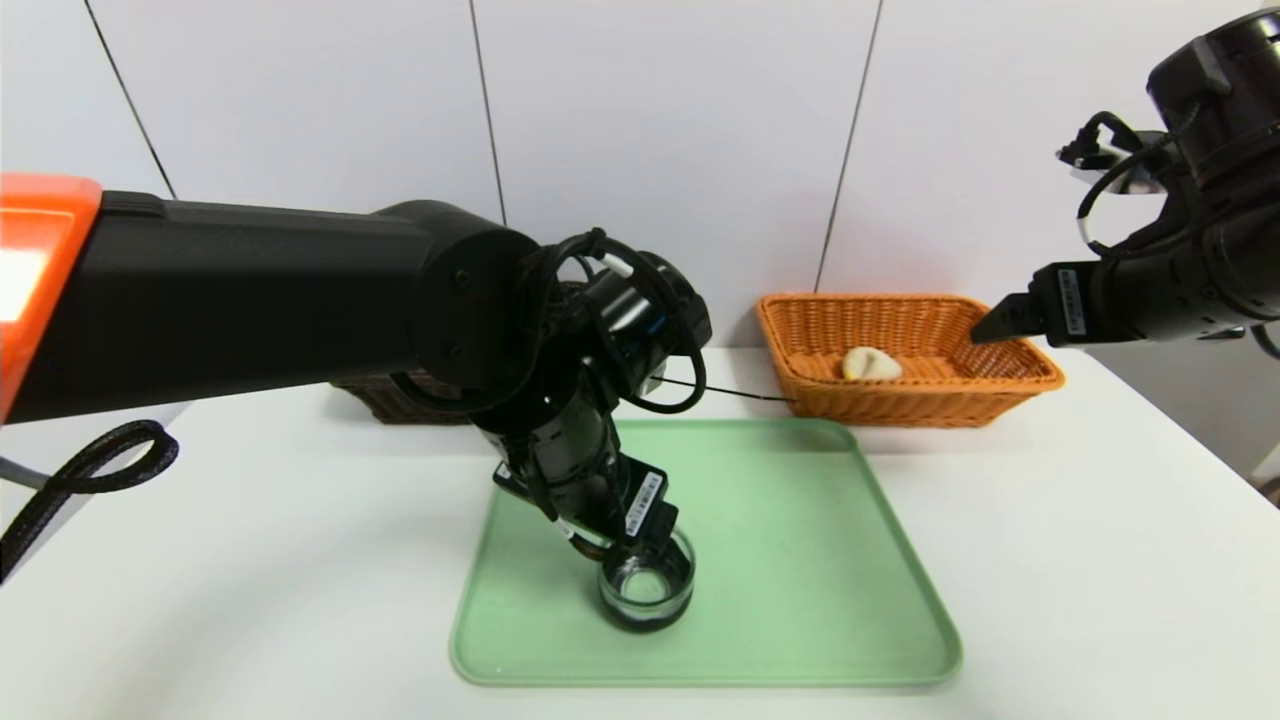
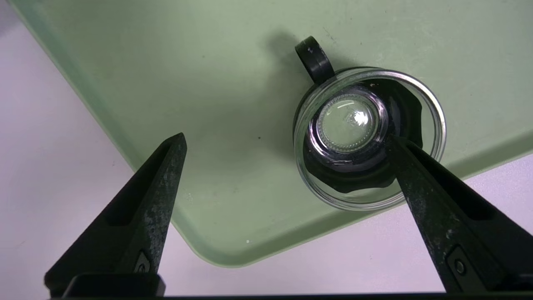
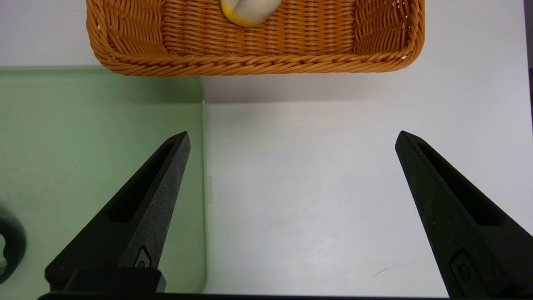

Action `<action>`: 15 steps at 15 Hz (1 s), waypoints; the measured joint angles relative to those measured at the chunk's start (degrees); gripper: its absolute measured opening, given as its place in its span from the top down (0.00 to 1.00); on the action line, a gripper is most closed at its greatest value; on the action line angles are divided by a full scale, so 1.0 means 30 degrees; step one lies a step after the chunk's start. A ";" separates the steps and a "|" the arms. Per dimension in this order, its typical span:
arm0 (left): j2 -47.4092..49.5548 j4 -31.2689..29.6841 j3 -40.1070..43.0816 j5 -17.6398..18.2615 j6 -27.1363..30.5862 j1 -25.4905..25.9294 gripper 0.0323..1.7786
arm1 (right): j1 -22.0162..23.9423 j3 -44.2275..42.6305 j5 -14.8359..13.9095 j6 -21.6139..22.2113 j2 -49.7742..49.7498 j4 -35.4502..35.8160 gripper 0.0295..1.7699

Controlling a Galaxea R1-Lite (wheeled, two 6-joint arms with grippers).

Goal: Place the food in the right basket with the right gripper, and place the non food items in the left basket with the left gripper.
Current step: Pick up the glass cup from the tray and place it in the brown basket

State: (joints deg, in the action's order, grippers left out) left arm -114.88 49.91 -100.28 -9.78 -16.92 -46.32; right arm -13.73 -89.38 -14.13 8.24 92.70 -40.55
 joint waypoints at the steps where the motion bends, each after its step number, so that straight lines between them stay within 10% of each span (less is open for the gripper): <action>1: -0.0057 0.0020 0.0000 0.0236 0.0020 0.0008 0.05 | 0.0041 0.0000 0.0016 -0.0004 0.0024 0.0008 0.04; 15: -0.1101 -0.0008 0.0000 0.2239 0.0118 0.1138 0.05 | 0.0215 -0.0012 0.0394 -0.0041 0.0366 0.0049 0.04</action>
State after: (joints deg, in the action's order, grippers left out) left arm -118.19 49.88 -100.28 -3.06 -16.57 -42.91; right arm -13.08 -89.42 -12.95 8.12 93.79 -40.40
